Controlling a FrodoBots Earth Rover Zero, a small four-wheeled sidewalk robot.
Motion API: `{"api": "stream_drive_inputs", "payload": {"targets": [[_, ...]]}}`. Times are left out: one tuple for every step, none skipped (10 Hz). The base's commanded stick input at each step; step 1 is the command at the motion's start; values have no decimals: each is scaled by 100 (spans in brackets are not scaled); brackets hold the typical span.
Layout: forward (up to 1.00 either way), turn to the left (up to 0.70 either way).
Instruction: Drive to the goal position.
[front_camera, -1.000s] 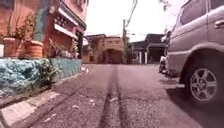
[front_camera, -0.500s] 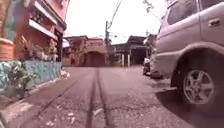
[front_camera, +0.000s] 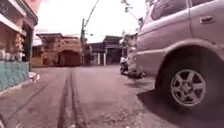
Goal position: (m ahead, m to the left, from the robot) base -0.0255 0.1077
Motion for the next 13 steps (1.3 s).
{"api": "stream_drive_inputs", "payload": {"targets": [[70,1],[70,1],[70,1],[70,1],[70,1],[70,1],[70,1],[66,5],[55,16],[45,26],[34,36],[24,47],[13,57]]}}
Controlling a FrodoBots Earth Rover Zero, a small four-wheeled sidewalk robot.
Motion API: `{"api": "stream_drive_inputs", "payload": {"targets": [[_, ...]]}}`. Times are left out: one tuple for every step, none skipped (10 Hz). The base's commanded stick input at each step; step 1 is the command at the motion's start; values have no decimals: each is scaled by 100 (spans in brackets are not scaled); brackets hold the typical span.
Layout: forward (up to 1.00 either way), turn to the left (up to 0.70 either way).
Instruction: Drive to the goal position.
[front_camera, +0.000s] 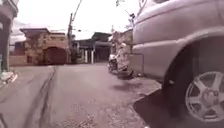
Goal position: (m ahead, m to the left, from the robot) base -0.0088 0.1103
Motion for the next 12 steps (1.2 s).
{"api": "stream_drive_inputs", "payload": {"targets": [[3,67],[0,70],[0,70],[0,70],[0,70],[0,50],[0,28],[0,6],[17,0],[40,1],[64,1],[70,1]]}}
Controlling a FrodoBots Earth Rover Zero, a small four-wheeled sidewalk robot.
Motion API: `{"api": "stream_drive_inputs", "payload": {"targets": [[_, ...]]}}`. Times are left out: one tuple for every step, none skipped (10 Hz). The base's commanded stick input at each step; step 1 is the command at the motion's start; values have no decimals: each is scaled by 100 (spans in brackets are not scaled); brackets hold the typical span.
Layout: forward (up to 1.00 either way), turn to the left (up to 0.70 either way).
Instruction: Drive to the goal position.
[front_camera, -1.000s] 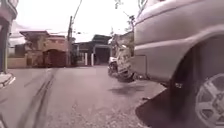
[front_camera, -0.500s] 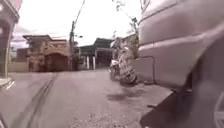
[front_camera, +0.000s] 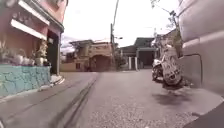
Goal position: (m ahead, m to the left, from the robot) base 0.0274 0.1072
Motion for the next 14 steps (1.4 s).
{"api": "stream_drive_inputs", "payload": {"targets": [[70,1],[70,1],[70,1],[70,1],[70,1],[70,1],[70,1],[70,1],[70,1],[70,1],[70,1],[70,1],[70,1],[70,-8]]}}
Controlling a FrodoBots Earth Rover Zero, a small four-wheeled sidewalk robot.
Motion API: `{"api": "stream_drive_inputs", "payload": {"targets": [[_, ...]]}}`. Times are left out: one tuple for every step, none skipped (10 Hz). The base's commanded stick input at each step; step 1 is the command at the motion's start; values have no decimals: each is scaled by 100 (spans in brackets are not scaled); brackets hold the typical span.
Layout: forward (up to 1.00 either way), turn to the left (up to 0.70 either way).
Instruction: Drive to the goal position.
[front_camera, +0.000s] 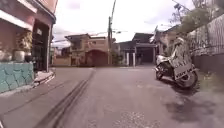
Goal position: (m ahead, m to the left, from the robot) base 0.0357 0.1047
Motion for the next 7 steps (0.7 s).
{"api": "stream_drive_inputs", "payload": {"targets": [[70,-18],[70,-28],[70,-29],[70,-18],[70,-7],[70,1],[70,1]]}}
